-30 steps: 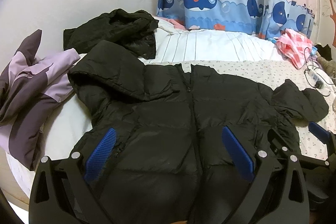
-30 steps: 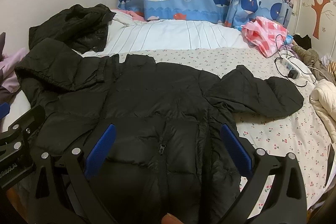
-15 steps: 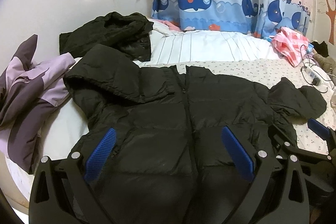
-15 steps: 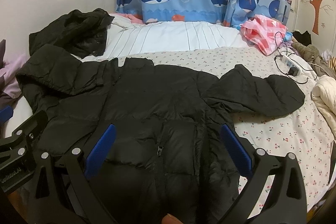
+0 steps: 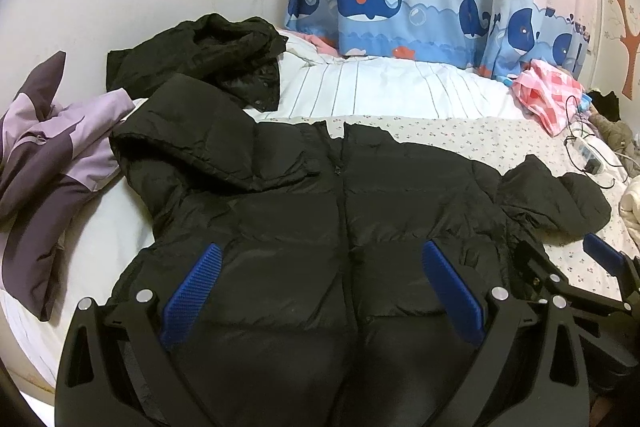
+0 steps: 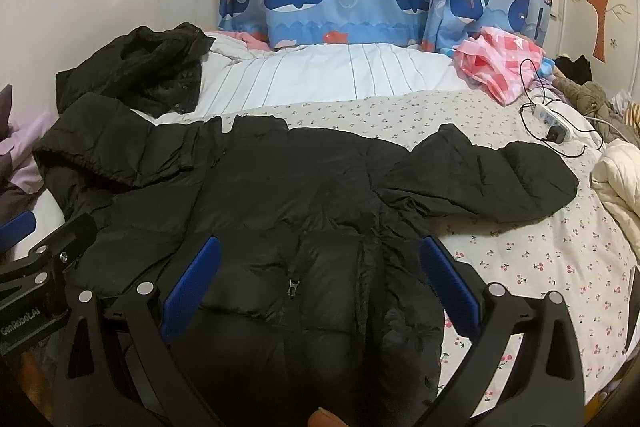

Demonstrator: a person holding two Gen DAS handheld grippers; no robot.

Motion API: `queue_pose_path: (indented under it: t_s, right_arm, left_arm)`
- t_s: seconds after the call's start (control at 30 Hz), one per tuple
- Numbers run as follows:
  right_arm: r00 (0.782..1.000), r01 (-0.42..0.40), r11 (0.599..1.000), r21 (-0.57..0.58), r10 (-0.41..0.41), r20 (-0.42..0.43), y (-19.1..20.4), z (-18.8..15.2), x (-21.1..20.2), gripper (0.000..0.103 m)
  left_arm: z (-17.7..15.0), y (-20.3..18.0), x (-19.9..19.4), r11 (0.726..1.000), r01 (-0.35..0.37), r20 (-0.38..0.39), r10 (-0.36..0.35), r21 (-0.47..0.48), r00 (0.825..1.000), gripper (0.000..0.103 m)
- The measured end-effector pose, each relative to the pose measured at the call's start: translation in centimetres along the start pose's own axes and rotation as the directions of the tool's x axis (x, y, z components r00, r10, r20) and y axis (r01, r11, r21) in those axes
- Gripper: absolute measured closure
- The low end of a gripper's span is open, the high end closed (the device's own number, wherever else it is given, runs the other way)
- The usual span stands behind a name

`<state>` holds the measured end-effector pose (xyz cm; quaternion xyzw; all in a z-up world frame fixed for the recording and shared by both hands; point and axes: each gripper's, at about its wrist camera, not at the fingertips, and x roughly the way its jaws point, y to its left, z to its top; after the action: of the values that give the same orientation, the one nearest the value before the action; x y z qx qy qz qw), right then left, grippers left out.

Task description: Fold large clothes

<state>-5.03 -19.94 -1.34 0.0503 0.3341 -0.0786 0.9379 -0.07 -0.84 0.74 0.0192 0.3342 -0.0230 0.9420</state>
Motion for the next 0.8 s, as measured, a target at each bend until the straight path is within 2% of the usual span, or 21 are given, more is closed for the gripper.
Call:
queue_pose_path:
  t_s: [0.53,0.8]
  right_arm:
    - [1.000,0.004,1.000,0.001,-0.004,0.001,-1.2,-0.3,-0.4,0.007]
    - [1.000,0.003,1.000,0.006,-0.003,0.002,-3.1,-0.5,-0.7,0.007]
  left_arm:
    - [0.3,-0.4,0.0,0.999,-0.043,0.022,0.043,0.012,0.999,0.006]
    - [0.3,-0.4,0.2,0.999,-0.046,0.023,0.046,0.019,0.999,0.006]
